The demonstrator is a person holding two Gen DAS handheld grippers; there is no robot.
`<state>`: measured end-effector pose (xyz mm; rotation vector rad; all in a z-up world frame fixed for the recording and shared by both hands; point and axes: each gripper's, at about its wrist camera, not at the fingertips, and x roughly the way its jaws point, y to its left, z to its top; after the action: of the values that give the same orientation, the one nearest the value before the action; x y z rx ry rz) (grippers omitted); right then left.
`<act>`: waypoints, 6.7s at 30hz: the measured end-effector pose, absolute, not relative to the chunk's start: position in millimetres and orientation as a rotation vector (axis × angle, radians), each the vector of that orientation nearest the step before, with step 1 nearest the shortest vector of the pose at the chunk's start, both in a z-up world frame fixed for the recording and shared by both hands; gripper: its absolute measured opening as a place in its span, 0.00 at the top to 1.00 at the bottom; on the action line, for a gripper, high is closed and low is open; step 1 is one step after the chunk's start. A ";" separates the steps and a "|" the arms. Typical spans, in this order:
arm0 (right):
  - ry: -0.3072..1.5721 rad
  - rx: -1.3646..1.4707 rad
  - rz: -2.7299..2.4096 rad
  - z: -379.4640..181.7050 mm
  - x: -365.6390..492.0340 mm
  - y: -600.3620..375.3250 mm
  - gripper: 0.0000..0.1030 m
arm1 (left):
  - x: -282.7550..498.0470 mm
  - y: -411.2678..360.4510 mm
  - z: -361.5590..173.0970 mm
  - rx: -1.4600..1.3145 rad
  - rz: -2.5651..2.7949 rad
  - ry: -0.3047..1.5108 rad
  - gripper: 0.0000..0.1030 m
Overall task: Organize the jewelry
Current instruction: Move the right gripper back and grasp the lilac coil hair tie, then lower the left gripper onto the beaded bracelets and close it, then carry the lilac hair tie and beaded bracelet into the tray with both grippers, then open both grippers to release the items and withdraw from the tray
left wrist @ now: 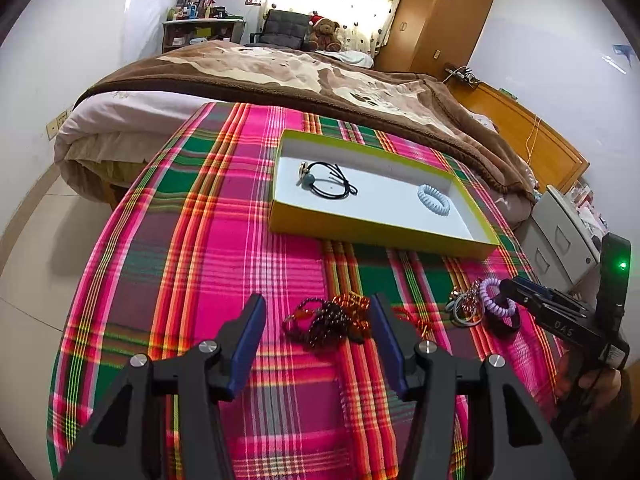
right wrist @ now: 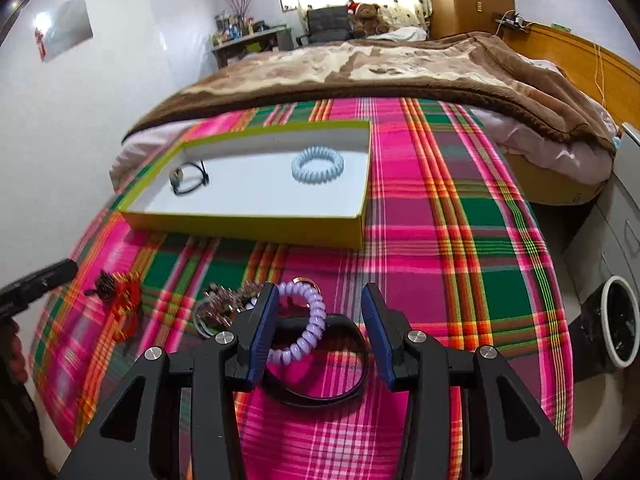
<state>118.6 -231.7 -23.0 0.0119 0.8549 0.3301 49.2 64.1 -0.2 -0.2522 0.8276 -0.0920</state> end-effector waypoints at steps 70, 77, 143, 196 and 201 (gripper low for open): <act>0.736 0.076 0.400 5.1 74.7 -211.2 0.91 | 76.7 51.1 -34.1 -0.162 -0.063 0.923 0.68; 0.730 0.078 0.400 7.1 73.4 -210.2 0.91 | 71.9 55.0 -30.9 -0.182 -0.059 0.907 0.77; 0.765 0.095 0.366 19.4 212.5 -175.8 0.91 | 162.4 43.2 8.7 -0.133 -0.097 0.819 0.77; 0.837 0.067 0.361 5.4 241.7 -148.6 0.64 | 162.1 39.7 7.4 -0.132 -0.094 0.839 0.54; 0.782 0.049 0.353 21.8 212.3 -153.6 0.64 | 138.1 33.1 21.9 -0.104 -0.095 0.809 0.53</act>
<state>212.3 -153.6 21.8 0.0487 0.7817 0.3534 138.1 33.1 21.9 -0.1041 0.8089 -0.0949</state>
